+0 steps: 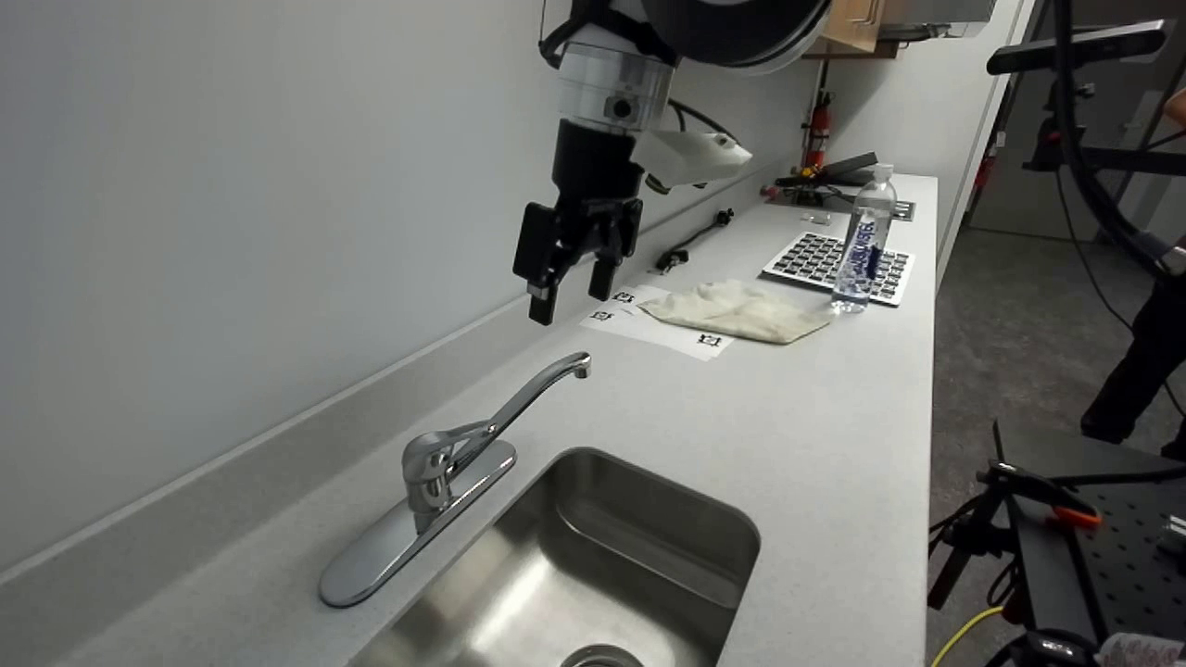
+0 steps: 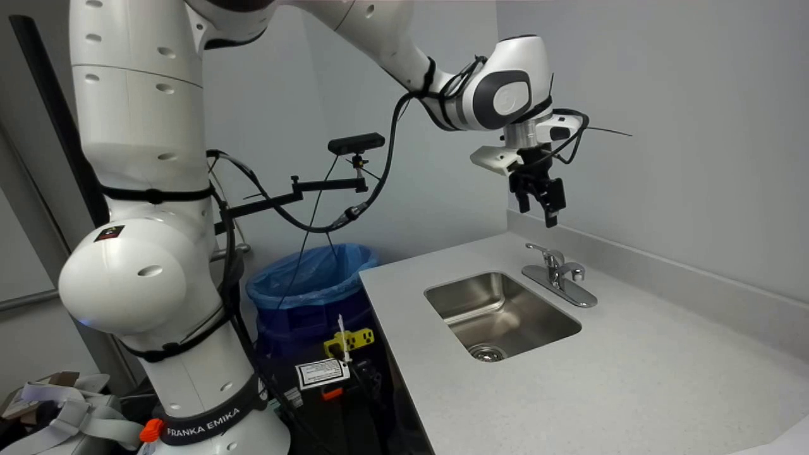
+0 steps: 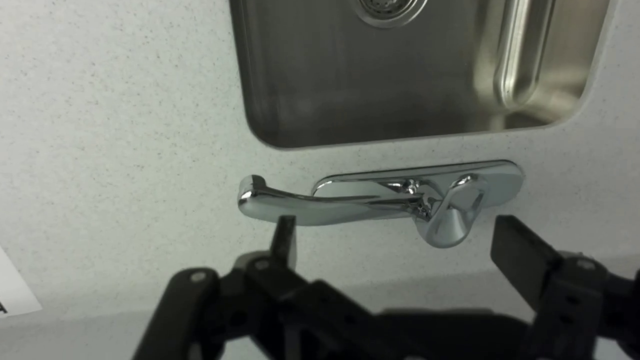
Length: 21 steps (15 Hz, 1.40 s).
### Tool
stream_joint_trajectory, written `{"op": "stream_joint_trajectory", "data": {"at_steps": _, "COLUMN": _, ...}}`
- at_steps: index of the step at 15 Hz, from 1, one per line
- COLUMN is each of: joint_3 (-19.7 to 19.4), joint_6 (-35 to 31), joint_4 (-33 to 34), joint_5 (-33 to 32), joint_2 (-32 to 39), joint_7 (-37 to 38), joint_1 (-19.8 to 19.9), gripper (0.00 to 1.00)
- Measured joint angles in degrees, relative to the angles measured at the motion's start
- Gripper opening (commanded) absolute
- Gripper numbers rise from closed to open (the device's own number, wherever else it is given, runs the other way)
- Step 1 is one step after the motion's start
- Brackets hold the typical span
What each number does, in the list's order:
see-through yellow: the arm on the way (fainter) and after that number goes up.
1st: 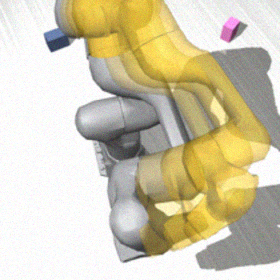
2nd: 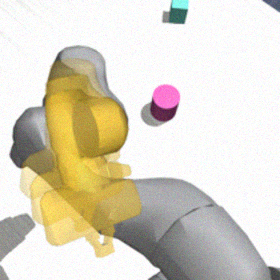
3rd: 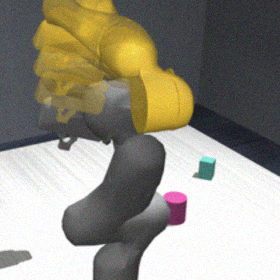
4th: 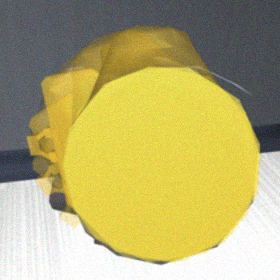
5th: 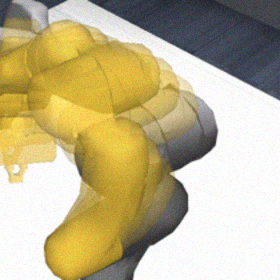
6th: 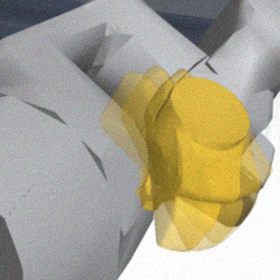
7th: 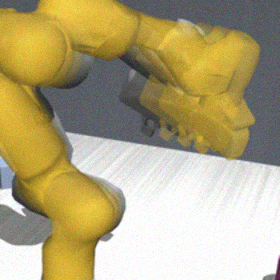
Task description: Turn the faucet to the left and then lift the handle
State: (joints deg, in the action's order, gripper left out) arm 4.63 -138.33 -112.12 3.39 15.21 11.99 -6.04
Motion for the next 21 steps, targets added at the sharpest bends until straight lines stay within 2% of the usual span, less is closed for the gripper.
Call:
{"op": "stream_joint_trajectory", "data": {"at_steps": 4, "joint_3": -0.7, "joint_6": -2.4, "joint_4": 5.0, "joint_5": 0.0, "joint_2": 5.9, "joint_7": 1.5, "joint_1": 0.0, "gripper": 1.0}}
{"op": "stream_joint_trajectory", "data": {"at_steps": 14, "joint_3": -5.3, "joint_6": -2.5, "joint_4": 21.5, "joint_5": -0.4, "joint_2": 22.1, "joint_7": 6.4, "joint_1": -1.2, "gripper": 1.0}}
{"op": "stream_joint_trajectory", "data": {"at_steps": 21, "joint_3": -8.8, "joint_6": -2.3, "joint_4": 27.4, "joint_5": -2.3, "joint_2": 29.5, "joint_7": 9.7, "joint_1": -3.0, "gripper": 1.0}}
